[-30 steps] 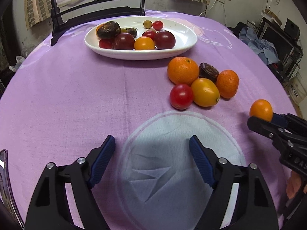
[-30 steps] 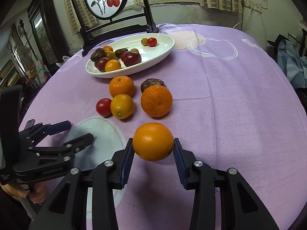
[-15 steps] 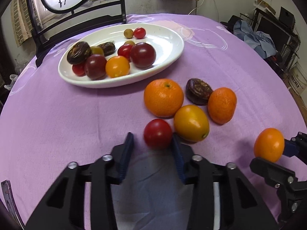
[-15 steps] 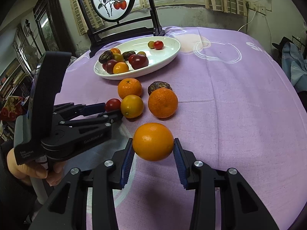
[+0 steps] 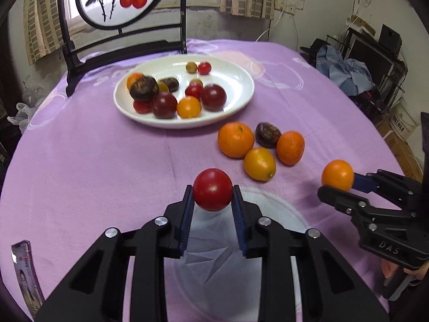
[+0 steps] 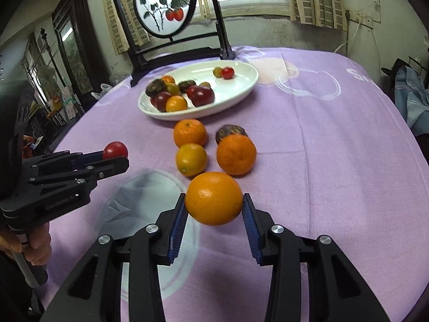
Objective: Organize fruits
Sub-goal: 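Carry the orange and tomato to the white plate and release them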
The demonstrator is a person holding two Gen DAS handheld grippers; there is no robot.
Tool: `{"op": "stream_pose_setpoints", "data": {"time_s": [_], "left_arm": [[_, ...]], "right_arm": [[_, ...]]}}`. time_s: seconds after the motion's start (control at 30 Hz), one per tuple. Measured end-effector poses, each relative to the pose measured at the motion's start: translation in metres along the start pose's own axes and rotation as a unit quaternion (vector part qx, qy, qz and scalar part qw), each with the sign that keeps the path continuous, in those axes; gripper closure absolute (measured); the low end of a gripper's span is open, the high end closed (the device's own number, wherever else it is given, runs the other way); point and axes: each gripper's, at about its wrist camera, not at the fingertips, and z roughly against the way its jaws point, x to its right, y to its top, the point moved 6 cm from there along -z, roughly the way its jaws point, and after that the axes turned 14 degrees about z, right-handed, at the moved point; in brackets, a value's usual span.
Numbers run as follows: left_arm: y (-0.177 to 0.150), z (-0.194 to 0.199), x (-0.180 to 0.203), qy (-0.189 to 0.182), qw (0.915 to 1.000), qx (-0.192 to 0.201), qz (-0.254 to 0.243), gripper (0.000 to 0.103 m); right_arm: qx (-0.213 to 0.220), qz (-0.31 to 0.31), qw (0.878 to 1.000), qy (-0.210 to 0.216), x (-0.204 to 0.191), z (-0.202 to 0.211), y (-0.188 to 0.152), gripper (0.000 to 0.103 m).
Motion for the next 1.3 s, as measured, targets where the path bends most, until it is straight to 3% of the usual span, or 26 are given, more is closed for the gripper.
{"op": "stream_pose_setpoints", "data": {"time_s": [0.23, 0.37, 0.5, 0.83, 0.93, 0.97, 1.0, 1.03, 1.07, 1.3], "left_arm": [[0.042, 0.015, -0.003, -0.005, 0.9995, 0.028, 0.01, 0.076], [0.069, -0.003, -0.006, 0.002, 0.9993, 0.029, 0.021, 0.076], [0.084, -0.034, -0.013, 0.016, 0.9989, 0.016, 0.04, 0.076], [0.11, -0.087, -0.014, 0.036, 0.9983, -0.002, 0.045, 0.076], [0.12, -0.098, -0.013, 0.048, 0.9976, 0.011, 0.048, 0.075], [0.124, -0.1, -0.011, 0.054, 0.9974, 0.017, 0.045, 0.066], [0.126, -0.1, -0.01, 0.058, 0.9971, 0.02, 0.045, 0.056], [0.129, -0.099, -0.01, 0.062, 0.9965, 0.029, 0.048, 0.039], [0.131, -0.096, -0.011, 0.067, 0.9959, 0.036, 0.049, 0.035], [0.121, -0.069, -0.016, 0.065, 0.9953, 0.041, 0.059, 0.032]], "right_arm": [[0.034, 0.029, 0.999, -0.01, -0.005, 0.008, 0.049, 0.062], [0.052, 0.025, 0.998, -0.009, 0.001, 0.0, 0.091, 0.062], [0.063, -0.018, 0.998, -0.007, 0.022, -0.018, 0.125, 0.062], [-0.021, -0.05, 0.999, -0.003, 0.045, -0.101, 0.139, 0.062], [-0.041, -0.074, 0.996, 0.015, 0.049, -0.121, 0.139, 0.061], [-0.042, -0.09, 0.995, 0.025, 0.052, -0.126, 0.14, 0.056], [-0.042, -0.104, 0.993, 0.037, 0.054, -0.129, 0.14, 0.044], [-0.037, -0.123, 0.991, 0.048, 0.057, -0.129, 0.139, 0.042], [-0.028, -0.135, 0.989, 0.05, 0.06, -0.126, 0.138, 0.041], [-0.014, -0.122, 0.992, 0.039, 0.068, -0.089, 0.123, 0.041]]}}
